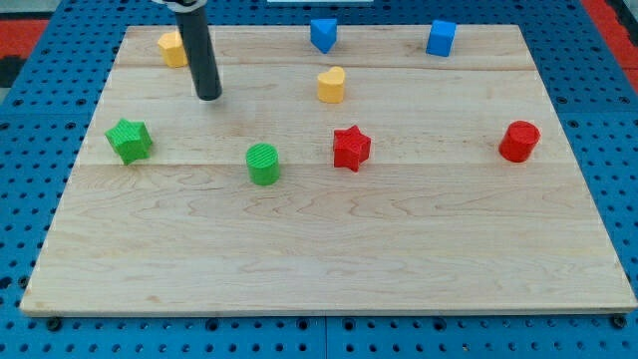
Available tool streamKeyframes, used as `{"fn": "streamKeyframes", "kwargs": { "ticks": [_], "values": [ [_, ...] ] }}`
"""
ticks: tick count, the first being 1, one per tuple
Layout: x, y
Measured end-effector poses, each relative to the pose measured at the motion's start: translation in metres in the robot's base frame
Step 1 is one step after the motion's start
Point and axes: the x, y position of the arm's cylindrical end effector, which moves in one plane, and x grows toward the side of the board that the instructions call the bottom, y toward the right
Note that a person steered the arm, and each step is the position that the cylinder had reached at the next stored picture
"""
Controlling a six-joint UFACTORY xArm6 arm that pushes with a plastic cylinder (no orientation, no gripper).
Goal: Slide the green star towards the bottom center
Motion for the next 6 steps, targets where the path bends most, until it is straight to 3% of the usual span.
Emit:
{"fn": "streamKeyframes", "kwargs": {
  "ticks": [4, 5, 6],
  "values": [
    [0.028, -0.101],
    [0.072, -0.082],
    [0.131, -0.024]
  ]
}}
